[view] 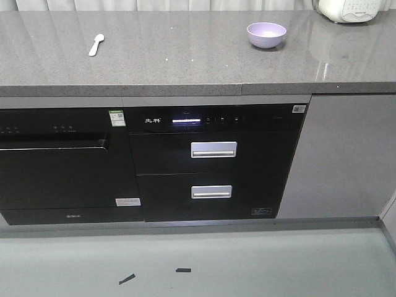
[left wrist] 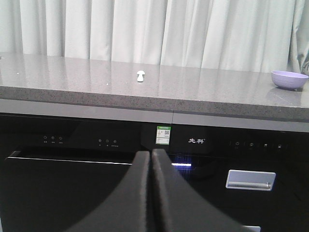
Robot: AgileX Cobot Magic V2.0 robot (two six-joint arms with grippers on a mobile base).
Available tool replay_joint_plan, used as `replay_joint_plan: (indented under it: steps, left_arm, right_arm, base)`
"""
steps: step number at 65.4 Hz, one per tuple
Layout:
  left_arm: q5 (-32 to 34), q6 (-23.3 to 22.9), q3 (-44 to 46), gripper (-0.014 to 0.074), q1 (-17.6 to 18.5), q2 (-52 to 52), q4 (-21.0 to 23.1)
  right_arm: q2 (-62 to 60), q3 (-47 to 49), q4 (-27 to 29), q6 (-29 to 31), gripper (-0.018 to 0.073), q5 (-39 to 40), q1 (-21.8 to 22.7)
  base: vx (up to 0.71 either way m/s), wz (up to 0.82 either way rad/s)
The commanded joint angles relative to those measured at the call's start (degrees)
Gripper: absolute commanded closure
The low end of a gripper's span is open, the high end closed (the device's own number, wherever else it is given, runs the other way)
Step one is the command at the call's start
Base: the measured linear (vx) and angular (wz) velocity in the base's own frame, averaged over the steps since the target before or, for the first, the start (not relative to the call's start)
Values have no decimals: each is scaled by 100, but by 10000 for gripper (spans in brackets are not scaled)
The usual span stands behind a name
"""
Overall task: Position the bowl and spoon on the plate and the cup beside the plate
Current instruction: 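Drive closer to the counter edge, keeping both grippers closed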
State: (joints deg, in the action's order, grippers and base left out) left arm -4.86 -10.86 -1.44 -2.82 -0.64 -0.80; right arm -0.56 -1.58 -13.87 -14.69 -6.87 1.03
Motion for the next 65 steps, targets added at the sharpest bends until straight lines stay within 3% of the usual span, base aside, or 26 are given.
replay_joint_plan:
  steps: [1, 65]
  left_arm:
    - [407, -46, -162, 602, 6, 29, 1]
    - [407, -46, -162, 602, 6, 29, 1]
  right_arm:
    - [-61, -92, -33, 53, 565, 440, 7]
    - [-61, -92, -33, 53, 565, 440, 7]
  base:
    - [5, 1]
    - [5, 3]
